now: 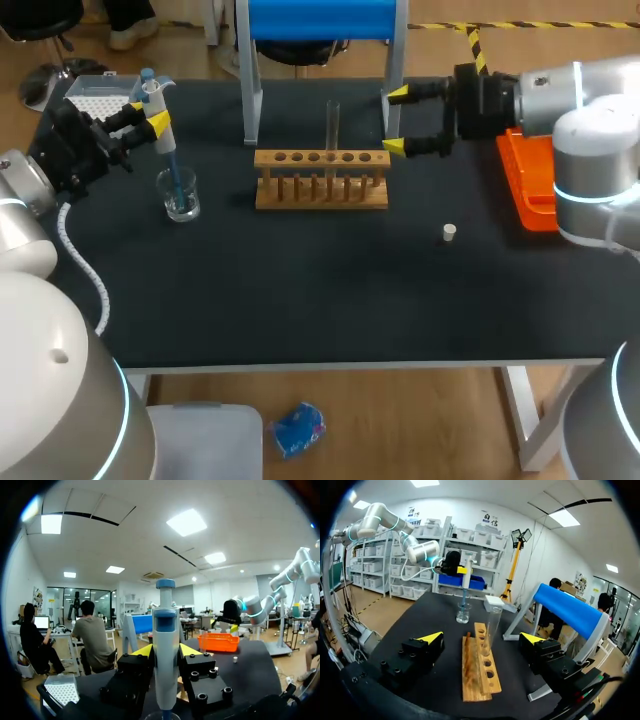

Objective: Invert the test tube, pick up the pipette, mount the tip to pipette, aspirate from beaker and dispense into the tube, eject the tip, return the pipette, and cap with the stopper.

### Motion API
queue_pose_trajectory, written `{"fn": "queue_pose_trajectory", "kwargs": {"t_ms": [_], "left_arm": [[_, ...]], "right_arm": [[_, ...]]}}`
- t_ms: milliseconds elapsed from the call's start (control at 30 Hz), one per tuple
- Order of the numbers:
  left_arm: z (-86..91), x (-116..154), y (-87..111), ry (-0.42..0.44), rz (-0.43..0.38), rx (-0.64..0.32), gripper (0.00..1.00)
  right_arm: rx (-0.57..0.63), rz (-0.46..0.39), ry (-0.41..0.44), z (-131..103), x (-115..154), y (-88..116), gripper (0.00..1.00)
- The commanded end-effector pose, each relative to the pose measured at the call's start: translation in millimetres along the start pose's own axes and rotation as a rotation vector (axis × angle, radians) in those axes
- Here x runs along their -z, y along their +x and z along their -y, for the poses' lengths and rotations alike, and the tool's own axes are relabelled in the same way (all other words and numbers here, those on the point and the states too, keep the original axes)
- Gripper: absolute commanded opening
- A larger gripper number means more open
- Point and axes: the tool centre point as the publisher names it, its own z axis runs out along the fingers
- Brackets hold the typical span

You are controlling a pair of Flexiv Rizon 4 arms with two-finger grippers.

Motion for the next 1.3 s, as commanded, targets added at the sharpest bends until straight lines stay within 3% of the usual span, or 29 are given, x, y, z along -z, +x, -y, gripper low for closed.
{"fn": "queue_pose_trajectory", "kwargs": {"t_ms": [33,667,1300], "left_arm": [[-0.1,0,-0.3,0.003,-0.001,0.0,0.0],[-0.1,0,-0.3,0.003,-0.001,0.0,0.0],[46.4,-2,5.9,-0.011,-0.014,-0.079,0.0]], "right_arm": [[-0.003,0.008,-0.004,-2,-3,-4,1.0],[-0.012,0.006,-0.007,-6,-9,-3,1.0],[-0.012,0.006,-0.007,-6,-9,-3,1.0]]}}
